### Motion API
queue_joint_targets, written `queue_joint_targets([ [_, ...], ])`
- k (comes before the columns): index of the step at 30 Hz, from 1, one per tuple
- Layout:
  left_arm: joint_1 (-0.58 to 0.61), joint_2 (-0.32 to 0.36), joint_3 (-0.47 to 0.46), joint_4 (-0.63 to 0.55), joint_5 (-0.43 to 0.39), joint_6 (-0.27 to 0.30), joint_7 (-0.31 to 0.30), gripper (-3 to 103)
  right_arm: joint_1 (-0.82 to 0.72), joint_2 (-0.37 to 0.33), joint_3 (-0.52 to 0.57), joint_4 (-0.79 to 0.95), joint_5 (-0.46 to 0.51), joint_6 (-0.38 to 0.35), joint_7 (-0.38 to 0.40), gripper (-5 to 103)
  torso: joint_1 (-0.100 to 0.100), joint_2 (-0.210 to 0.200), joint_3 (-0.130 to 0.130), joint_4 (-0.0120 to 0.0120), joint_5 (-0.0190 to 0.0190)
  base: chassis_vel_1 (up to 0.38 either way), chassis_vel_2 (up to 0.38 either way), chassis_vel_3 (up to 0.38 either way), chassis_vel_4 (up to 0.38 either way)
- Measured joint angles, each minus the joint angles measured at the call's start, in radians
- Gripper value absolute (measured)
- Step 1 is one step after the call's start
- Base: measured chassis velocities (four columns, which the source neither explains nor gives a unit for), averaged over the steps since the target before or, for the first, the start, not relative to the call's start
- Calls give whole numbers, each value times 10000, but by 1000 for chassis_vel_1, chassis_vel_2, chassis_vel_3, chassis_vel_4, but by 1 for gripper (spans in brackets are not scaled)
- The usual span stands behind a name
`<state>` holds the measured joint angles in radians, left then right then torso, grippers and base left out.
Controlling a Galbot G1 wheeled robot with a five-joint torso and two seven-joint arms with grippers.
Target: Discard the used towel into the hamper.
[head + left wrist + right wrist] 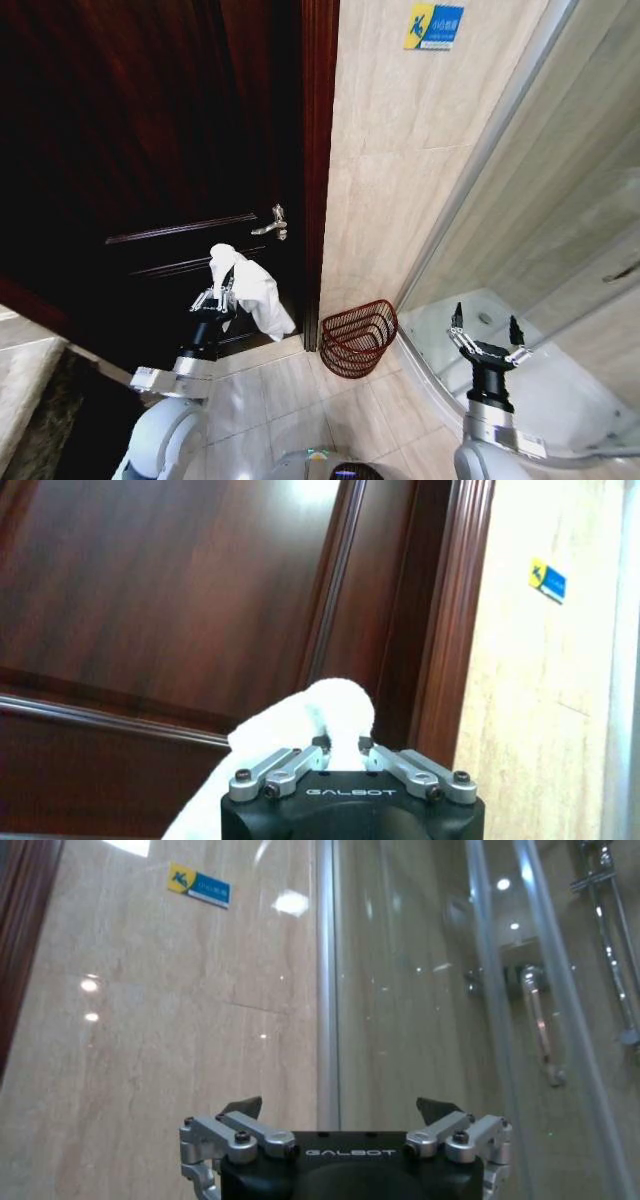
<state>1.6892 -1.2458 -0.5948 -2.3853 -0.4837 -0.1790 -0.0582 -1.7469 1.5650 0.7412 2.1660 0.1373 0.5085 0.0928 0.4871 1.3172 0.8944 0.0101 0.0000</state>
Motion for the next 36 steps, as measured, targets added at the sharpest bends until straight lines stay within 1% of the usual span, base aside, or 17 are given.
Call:
queue_joint_targets([
  [6,7,9,-13,35,17,-13,-19,8,26,-4,23,-70,1,74,7,100,-10,6,-4,1,0,127,-141,-129,131],
  [8,1,10,-31,74,74,-113,9,8,32,-5,35,-100,6,98,16,100,-10,6,-4,0,1,56,-66,-93,57],
  [11,-5,8,-48,138,271,-190,110,8,63,8,15,-117,4,122,30,100,-1,4,0,0,-1,0,0,0,0],
  [22,-25,-10,32,204,642,-195,232,8,65,5,64,-175,-32,151,74,100,0,0,0,1,0,-3,3,4,-5],
  [36,-23,24,32,168,636,-201,247,8,74,14,66,-206,-43,191,77,100,0,1,0,1,0,-60,-70,-67,-56],
])
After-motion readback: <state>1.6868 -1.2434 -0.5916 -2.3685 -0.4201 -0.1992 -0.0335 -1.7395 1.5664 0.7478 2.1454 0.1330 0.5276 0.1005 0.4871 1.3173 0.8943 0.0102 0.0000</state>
